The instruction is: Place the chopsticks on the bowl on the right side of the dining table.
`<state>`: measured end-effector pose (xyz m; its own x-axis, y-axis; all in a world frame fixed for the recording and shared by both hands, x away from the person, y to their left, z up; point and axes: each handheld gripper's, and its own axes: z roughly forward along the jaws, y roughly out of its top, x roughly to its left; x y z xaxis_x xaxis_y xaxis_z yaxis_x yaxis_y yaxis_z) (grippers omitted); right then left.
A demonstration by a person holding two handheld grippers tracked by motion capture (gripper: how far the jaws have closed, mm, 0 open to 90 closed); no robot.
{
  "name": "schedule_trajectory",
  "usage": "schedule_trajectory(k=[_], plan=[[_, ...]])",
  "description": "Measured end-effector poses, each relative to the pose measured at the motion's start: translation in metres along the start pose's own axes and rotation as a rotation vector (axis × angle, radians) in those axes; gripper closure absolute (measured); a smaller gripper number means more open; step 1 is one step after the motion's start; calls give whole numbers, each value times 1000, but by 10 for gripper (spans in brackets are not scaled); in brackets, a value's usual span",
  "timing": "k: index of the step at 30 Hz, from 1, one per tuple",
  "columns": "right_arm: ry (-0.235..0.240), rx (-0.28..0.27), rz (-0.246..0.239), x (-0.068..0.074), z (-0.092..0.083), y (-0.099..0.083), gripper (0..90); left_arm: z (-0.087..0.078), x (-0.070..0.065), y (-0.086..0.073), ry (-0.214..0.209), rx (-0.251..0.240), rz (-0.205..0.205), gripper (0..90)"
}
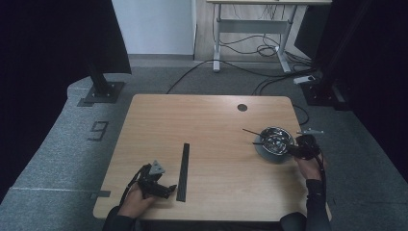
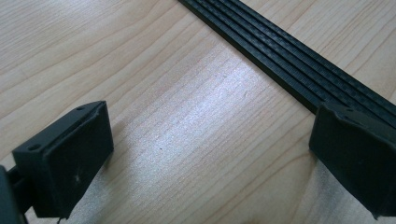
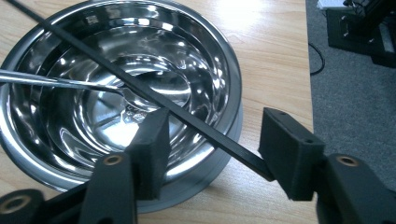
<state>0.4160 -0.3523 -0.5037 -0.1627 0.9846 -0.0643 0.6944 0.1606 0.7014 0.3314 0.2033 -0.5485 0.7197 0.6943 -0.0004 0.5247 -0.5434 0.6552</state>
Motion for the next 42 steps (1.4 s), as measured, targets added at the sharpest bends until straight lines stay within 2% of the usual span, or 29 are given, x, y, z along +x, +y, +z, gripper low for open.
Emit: schedule_trajectory(k=[3,15,20,32,42], plan=[[6,-4,15,-3,-1,-1,487,0,0,0,0,0,0,0],[51,-22,74,-15,-7,-3,502,0,0,0,0,0,0,0],[49,-25,86,-22,-10,-5,529,0,0,0,0,0,0,0],[29,-6,82,-27,-8,-8,598,0,0,0,0,0,0,0],[55,7,68,-29,-7,-10,672,0,0,0,0,0,0,0]])
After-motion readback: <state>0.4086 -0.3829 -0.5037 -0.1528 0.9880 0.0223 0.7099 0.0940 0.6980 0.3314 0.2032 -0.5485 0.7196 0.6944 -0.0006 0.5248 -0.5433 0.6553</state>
